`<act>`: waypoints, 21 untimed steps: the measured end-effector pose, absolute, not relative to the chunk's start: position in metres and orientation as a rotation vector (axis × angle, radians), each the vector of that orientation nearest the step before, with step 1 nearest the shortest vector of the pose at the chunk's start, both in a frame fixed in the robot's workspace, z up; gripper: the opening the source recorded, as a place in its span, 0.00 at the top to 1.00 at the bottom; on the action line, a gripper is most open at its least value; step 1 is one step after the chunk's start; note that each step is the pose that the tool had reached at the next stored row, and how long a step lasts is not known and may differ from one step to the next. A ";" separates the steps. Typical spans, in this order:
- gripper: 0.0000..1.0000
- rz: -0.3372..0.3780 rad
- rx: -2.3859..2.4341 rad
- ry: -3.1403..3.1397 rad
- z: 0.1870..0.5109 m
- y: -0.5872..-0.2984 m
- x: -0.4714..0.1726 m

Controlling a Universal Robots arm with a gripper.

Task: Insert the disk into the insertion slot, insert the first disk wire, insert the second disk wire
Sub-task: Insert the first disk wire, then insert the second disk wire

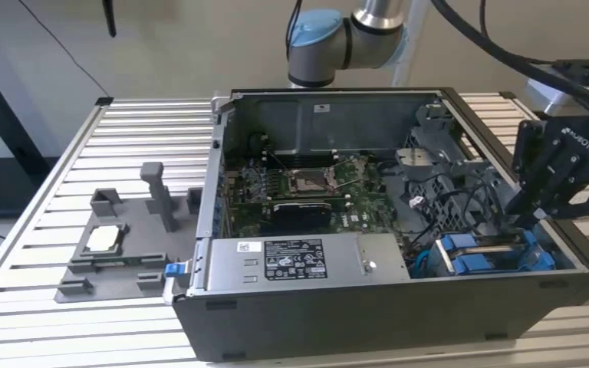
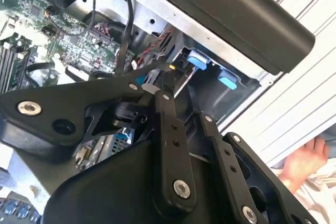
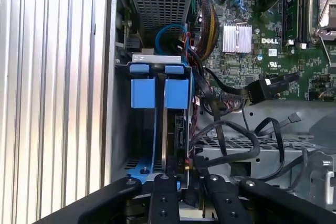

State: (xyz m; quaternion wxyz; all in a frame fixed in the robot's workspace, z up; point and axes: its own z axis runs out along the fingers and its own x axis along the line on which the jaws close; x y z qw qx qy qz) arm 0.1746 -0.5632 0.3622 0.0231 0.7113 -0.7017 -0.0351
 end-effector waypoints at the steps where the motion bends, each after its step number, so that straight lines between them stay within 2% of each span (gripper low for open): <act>1: 0.73 -0.109 2.202 -2.173 0.365 -0.563 0.174; 10: 0.73 -0.100 2.207 -2.177 0.381 -0.563 0.170; 21: 0.73 -0.049 2.229 -2.203 0.384 -0.554 0.154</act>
